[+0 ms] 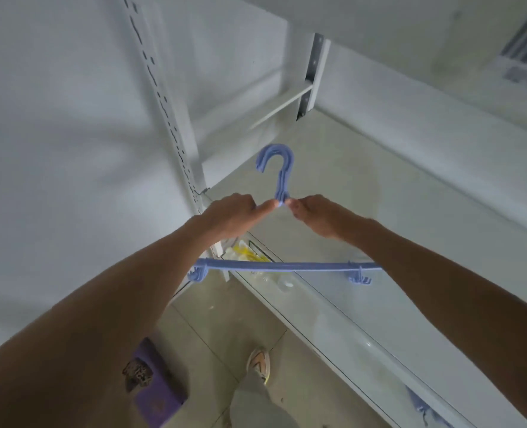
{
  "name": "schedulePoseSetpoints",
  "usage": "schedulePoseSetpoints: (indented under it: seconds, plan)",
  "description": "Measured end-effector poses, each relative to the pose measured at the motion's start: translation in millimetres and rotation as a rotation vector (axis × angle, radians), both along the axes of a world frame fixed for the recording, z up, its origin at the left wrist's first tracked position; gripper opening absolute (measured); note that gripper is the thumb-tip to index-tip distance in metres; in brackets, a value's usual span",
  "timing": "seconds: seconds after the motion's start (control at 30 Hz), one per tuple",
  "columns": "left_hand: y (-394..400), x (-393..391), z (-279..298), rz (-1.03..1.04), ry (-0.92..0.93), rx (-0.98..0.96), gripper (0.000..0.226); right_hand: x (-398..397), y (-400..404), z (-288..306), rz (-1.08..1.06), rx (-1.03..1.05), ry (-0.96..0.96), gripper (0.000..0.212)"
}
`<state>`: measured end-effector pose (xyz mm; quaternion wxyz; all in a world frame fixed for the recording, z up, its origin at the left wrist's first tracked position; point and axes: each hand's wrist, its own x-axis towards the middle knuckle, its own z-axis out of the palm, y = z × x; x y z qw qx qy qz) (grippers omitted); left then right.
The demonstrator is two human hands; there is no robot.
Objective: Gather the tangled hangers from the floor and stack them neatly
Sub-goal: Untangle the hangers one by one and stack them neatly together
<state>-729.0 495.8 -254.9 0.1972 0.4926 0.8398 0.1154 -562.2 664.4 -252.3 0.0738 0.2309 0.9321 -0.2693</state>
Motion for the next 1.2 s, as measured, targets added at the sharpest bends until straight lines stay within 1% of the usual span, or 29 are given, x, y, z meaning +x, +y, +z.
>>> schedulePoseSetpoints:
  seconds: [0.03, 0.07, 0.13, 0.23, 0.3, 0.4, 0.47, 0.5, 0.6, 0.63, 0.67, 0.7, 0.77, 0.83, 0.9, 0.93, 1.03, 1.1, 1.2]
  plan:
    - [11, -3, -3, -0.017, -0.020, 0.025, 0.091, -3, 10, -3, -0.012, 0.008, 0.003, 0.094]
    - [21, -5, -5, -0.047, -0.015, 0.010, 0.093, -6, 20, -5, -0.018, 0.024, 0.006, 0.090]
    - [38, -13, -11, -0.065, -0.022, 0.009, 0.090, -13, 38, -8, -0.006, 0.046, 0.010, 0.079]
    - [69, -28, -19, -0.063, -0.005, -0.001, 0.087, -23, 62, -10, -0.012, 0.052, 0.014, 0.072]
    - [87, -38, -20, -0.055, -0.003, -0.017, 0.086, -30, 75, -11, -0.031, 0.046, 0.020, 0.063]
    - [108, -50, -26, -0.047, 0.007, -0.038, 0.082, -41, 90, -9, -0.047, 0.071, -0.020, 0.053]
    - [117, -56, -29, -0.099, 0.054, -0.039, 0.076, -45, 97, -8, -0.083, 0.067, -0.045, 0.055]
    - [120, -60, -29, -0.097, 0.054, -0.040, 0.079, -49, 101, -8, -0.105, 0.061, -0.056, 0.059]
    - [130, -74, -29, -0.003, -0.040, -0.070, 0.093, -67, 114, -12, -0.199, -0.061, -0.050, 0.075]
    - [134, -78, -30, 0.010, -0.063, -0.080, 0.095, -74, 119, -14, -0.221, -0.096, -0.053, 0.077]
    - [138, -83, -32, 0.019, -0.082, -0.085, 0.096, -81, 124, -18, -0.218, -0.091, -0.062, 0.076]
    - [142, -89, -37, 0.026, -0.105, -0.078, 0.097, -88, 128, -22, -0.201, -0.043, -0.079, 0.067]
    - [150, -104, -48, 0.026, -0.106, -0.029, 0.095, -100, 139, -31, -0.113, 0.149, -0.132, 0.038]
    - [157, -115, -59, -0.040, -0.011, 0.035, 0.082, -110, 149, -39, -0.050, 0.334, -0.188, 0.029]
    - [162, -123, -64, -0.123, 0.180, 0.098, 0.067, -117, 155, -48, -0.074, 0.427, -0.182, 0.041]
    - [164, -125, -66, -0.155, 0.268, 0.134, 0.062, -119, 157, -49, -0.123, 0.418, -0.148, 0.043]
    - [174, -127, -65, -0.247, 0.462, 0.182, 0.056, -120, 162, -48, -0.283, 0.252, -0.042, 0.052]
    - [181, -127, -62, -0.289, 0.530, 0.189, 0.054, -119, 168, -46, -0.309, 0.199, -0.043, 0.055]
    - [189, -130, -61, -0.345, 0.626, 0.199, 0.051, -118, 175, -44, -0.311, 0.203, -0.051, 0.055]
